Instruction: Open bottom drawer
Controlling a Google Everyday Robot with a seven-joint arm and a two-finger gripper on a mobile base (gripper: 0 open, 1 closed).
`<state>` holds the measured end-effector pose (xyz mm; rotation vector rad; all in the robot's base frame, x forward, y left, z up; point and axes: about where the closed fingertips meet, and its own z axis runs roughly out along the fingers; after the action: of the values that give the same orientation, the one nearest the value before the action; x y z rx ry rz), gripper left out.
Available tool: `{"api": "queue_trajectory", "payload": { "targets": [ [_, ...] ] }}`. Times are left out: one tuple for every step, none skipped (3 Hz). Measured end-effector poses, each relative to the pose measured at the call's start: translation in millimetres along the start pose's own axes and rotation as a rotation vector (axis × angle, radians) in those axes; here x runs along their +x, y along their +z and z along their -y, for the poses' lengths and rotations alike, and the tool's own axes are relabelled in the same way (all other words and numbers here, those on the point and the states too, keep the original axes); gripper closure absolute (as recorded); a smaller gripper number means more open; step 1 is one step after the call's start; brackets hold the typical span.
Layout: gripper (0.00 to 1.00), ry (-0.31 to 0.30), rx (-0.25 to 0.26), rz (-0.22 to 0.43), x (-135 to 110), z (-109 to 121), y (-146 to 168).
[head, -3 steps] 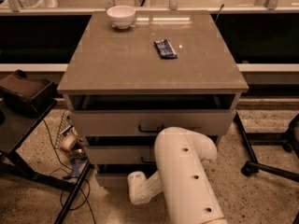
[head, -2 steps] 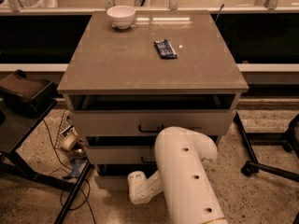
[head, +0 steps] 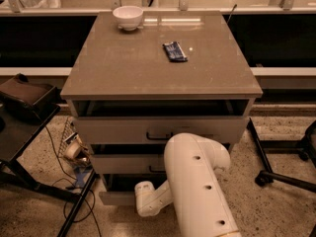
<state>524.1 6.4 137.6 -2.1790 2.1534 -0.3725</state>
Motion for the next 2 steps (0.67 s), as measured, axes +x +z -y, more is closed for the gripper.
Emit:
{"api": "queue_trajectory", "payload": {
  "targets": [
    [1.0, 0.05, -0.023, 0.006, 15.0, -27.6, -1.5],
    [0.75, 0.05, -0.025, 0.005, 15.8, -29.0, -0.4]
  ]
}}
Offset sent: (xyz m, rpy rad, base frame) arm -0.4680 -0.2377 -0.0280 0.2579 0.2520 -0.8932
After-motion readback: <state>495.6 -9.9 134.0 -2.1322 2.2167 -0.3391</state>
